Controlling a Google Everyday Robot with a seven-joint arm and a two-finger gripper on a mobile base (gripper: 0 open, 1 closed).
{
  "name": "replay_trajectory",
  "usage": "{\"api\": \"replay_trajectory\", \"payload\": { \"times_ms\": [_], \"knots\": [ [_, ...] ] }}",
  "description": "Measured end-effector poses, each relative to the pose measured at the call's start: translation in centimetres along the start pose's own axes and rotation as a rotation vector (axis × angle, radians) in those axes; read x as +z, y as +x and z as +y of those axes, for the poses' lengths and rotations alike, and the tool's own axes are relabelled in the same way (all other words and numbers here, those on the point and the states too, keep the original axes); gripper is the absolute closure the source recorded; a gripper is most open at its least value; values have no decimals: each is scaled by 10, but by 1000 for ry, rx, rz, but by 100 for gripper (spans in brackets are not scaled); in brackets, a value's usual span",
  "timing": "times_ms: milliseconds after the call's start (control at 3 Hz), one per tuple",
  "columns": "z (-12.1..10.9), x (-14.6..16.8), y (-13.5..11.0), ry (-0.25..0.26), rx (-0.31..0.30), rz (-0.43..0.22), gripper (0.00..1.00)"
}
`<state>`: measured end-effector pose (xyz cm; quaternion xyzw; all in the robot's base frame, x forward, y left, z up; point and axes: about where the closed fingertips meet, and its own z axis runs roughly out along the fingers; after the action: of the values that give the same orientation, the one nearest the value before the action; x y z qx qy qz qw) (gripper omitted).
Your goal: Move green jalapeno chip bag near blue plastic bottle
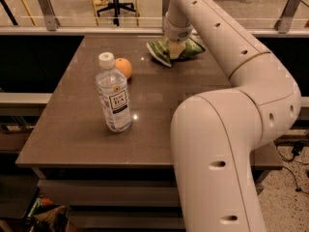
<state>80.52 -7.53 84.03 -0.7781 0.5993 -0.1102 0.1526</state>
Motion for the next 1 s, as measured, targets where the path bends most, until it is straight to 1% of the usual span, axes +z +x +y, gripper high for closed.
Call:
{"api": "replay_trajectory", "payload": {
  "times_ms": [333,667,1000],
  "knots": [
    [0,4,-1,-3,-1,-1,99],
    [0,6,-1,-3,-1,-1,100],
    [-1,-13,-18,3,-27,-53,100]
  ]
}}
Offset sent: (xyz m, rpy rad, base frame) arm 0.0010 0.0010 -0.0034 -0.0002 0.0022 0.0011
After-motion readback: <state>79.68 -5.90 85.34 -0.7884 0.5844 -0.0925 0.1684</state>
